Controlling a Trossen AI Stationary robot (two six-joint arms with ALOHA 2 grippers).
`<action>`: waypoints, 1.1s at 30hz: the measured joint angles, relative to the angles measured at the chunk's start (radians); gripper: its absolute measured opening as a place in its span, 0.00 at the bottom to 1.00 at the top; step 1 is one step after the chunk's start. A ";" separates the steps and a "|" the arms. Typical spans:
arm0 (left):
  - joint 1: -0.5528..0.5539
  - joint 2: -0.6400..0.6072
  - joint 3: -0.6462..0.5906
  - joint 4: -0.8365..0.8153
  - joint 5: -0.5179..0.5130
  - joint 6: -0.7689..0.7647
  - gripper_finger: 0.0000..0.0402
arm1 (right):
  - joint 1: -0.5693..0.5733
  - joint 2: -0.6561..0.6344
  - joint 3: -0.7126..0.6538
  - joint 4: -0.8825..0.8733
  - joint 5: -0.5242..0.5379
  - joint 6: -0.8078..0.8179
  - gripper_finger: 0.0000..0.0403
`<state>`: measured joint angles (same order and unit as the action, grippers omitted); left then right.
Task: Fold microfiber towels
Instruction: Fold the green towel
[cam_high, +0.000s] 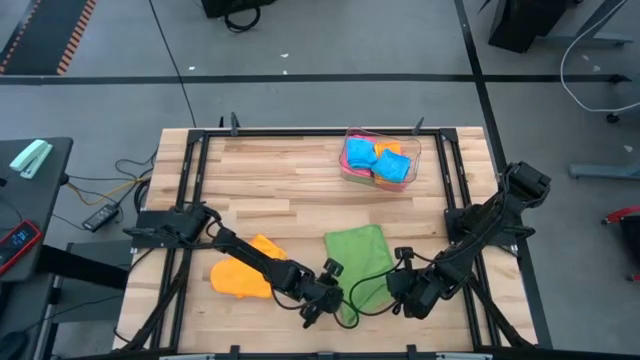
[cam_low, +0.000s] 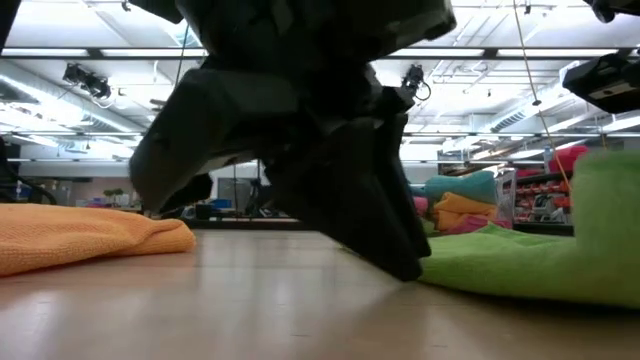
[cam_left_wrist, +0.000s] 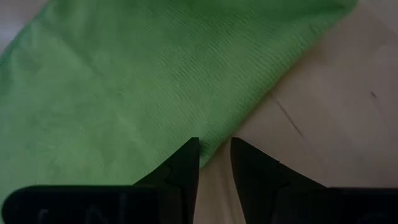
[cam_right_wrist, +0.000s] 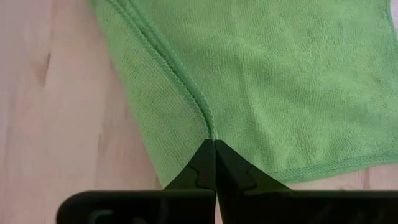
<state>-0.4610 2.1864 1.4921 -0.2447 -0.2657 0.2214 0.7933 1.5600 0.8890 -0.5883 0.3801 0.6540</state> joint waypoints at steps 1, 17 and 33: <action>0.000 0.001 0.000 0.000 0.000 0.005 0.25 | 0.000 0.000 0.000 -0.003 0.000 -0.001 0.01; 0.077 -0.005 0.000 0.024 0.245 -0.148 0.55 | -0.008 0.000 0.000 0.002 -0.005 -0.017 0.01; 0.074 0.014 0.002 0.000 0.273 -0.164 0.55 | -0.008 -0.010 0.000 0.010 -0.015 -0.021 0.01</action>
<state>-0.3866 2.2002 1.4941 -0.2449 0.0071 0.0569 0.7856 1.5498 0.8890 -0.5780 0.3652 0.6327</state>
